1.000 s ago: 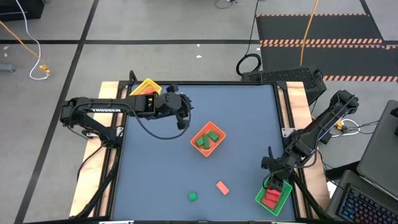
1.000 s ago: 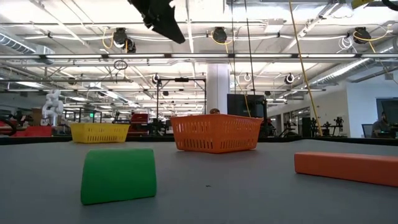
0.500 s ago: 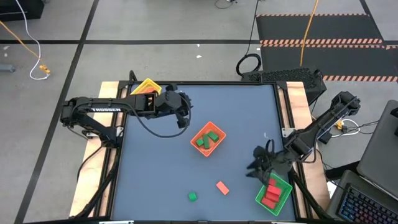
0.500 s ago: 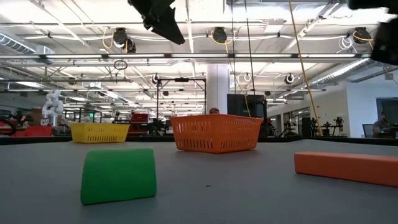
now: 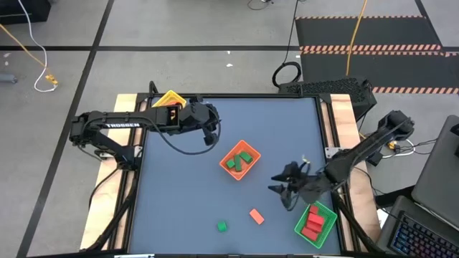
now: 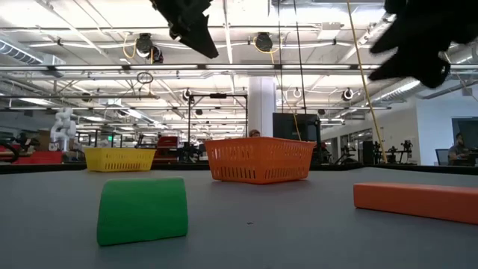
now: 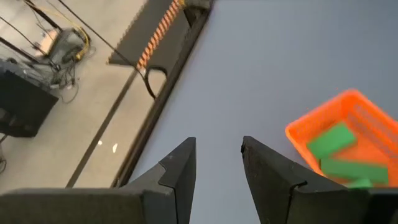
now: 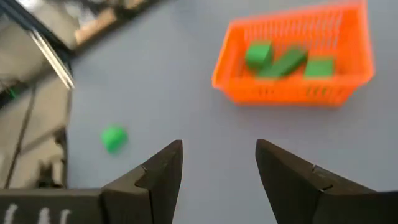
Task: Sort & place blocks by color
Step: Put the orange block into the yellow bin
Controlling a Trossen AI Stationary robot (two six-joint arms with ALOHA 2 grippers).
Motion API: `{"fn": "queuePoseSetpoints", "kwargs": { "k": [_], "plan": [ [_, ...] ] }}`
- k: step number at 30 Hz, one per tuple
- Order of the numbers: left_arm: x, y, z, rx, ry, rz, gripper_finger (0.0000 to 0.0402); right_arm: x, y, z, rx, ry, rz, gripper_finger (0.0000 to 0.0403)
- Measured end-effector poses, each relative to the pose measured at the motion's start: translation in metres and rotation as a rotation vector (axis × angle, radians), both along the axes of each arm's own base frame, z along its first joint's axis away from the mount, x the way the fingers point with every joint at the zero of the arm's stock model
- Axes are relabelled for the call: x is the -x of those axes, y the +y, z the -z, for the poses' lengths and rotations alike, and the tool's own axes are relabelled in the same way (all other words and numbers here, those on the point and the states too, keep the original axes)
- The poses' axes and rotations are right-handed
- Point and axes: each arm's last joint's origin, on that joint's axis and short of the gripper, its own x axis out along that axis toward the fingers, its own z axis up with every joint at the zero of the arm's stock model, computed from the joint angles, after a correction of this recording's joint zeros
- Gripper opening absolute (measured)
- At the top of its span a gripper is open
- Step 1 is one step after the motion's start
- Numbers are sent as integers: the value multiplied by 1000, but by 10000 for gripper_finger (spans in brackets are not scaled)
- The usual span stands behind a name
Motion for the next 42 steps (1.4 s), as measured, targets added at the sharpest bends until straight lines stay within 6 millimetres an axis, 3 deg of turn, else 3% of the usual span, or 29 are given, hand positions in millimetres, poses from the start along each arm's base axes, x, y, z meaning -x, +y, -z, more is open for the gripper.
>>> {"fn": "queuePoseSetpoints", "kwargs": {
  "k": [4, 10, 16, 26, 34, 42],
  "plan": [
    [-2, 5, 13, 2, -46, 15, 131, -16, 2, 21, -28, 106, -101, 199],
    [13, 13, 19, 48, -115, 23, 131, -31, -3, 26, -10, 95, -161, 199],
    [35, 8, 9, 63, -285, 30, 131, -44, -6, 17, 62, 180, -246, 199],
    [67, -11, 15, 187, -443, 171, 131, -82, 0, -2, 266, 447, -370, 199],
    [71, -20, 8, 184, -486, 220, 131, -116, 15, -5, 183, 606, -320, 199],
    [70, -25, 10, 156, -455, 255, 131, -128, 28, 3, -135, 644, -160, 199]
  ]
}}
